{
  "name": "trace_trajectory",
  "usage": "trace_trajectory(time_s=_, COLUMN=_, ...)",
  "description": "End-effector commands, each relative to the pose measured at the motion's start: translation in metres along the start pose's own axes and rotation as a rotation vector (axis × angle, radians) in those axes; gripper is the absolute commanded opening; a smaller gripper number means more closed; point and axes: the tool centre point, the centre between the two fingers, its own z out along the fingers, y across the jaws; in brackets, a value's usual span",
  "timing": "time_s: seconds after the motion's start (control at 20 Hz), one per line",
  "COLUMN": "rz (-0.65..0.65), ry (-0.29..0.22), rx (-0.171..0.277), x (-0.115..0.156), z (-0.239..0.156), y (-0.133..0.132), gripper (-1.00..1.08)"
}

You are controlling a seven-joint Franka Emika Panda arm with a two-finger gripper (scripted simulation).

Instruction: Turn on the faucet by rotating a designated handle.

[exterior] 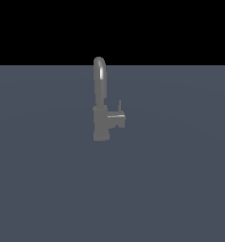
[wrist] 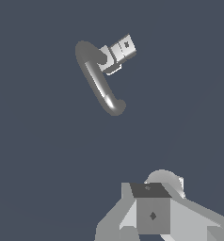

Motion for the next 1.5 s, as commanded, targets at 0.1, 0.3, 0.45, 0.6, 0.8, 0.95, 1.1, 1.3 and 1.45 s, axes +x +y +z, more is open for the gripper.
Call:
trace_trajectory(time_s=0.1, rz=0.058, ry=-0.071, rx=0.056, x=0.028, z=0.007, y=-0.004, gripper=-1.00)
trace_trajectory(time_s=0.3, rz=0.110, ry=-0.136, rx=0.106, x=0.052, z=0.014, y=-0.006, gripper=-1.00)
trace_trajectory(time_s=0.45, rz=0.149, ry=-0.185, rx=0.144, x=0.070, z=0.021, y=-0.007, gripper=-1.00)
trace_trajectory(time_s=0.6, rz=0.188, ry=-0.235, rx=0.184, x=0.088, z=0.029, y=-0.007, gripper=-1.00)
trace_trajectory(time_s=0.8, rz=0.242, ry=-0.303, rx=0.237, x=0.112, z=0.040, y=-0.007, gripper=-1.00)
trace_trajectory(time_s=0.95, rz=0.284, ry=-0.355, rx=0.278, x=0.130, z=0.050, y=-0.007, gripper=-1.00)
trace_trajectory(time_s=1.1, rz=0.326, ry=-0.409, rx=0.321, x=0.148, z=0.062, y=-0.006, gripper=-1.00)
trace_trajectory(time_s=1.3, rz=0.385, ry=-0.484, rx=0.379, x=0.171, z=0.079, y=-0.005, gripper=-1.00)
trace_trajectory(time_s=1.45, rz=0.431, ry=-0.542, rx=0.425, x=0.188, z=0.093, y=-0.004, gripper=-1.00)
